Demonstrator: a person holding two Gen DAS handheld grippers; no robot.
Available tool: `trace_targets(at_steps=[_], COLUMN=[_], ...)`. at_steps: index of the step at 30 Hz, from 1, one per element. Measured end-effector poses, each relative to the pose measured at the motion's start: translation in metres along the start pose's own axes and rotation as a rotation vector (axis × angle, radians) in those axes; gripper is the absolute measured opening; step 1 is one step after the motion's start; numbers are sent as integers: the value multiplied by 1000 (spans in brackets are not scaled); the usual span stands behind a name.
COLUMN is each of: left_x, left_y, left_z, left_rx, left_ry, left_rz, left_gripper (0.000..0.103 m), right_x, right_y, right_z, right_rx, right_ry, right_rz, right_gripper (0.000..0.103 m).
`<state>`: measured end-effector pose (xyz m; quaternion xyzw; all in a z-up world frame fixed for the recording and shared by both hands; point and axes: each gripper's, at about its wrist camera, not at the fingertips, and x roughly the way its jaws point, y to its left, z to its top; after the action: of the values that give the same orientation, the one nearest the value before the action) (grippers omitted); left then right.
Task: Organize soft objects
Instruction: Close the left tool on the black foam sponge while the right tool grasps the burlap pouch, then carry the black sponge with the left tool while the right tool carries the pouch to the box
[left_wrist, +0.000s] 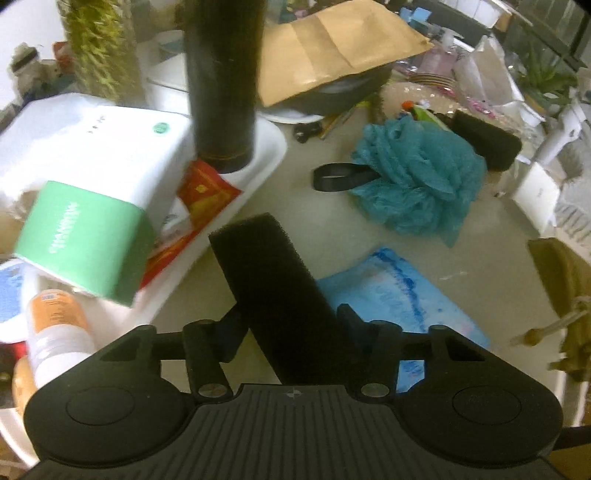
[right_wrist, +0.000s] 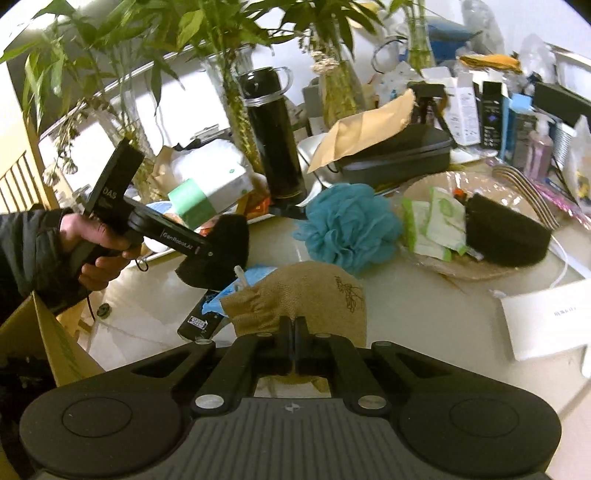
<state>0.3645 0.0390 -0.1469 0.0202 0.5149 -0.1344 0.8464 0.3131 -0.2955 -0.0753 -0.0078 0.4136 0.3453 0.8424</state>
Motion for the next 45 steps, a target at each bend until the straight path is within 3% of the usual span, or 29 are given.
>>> trace_targets(at_steps=[5,17,28,45], left_x=[-19,-107,-177,-265], left_y=[4,-15,-41,-83], left_z=[-4,-24,-46,-119], left_rx=[12,69,91,169], left_ry=[-23,-200,-292,-363], left_rz=[-3,-68,-90,-136], left_gripper=[45,45,45,45], right_x=[-12,-60,-101,-158], right_y=[2,26,62,115], right_z=[0,12,12,-13], right_rx=[45,67,34,-51], right_ry=[19,-8,-58,-92], right_rz=[-74,-177,-158,-124], right_gripper=[3,3,3,3])
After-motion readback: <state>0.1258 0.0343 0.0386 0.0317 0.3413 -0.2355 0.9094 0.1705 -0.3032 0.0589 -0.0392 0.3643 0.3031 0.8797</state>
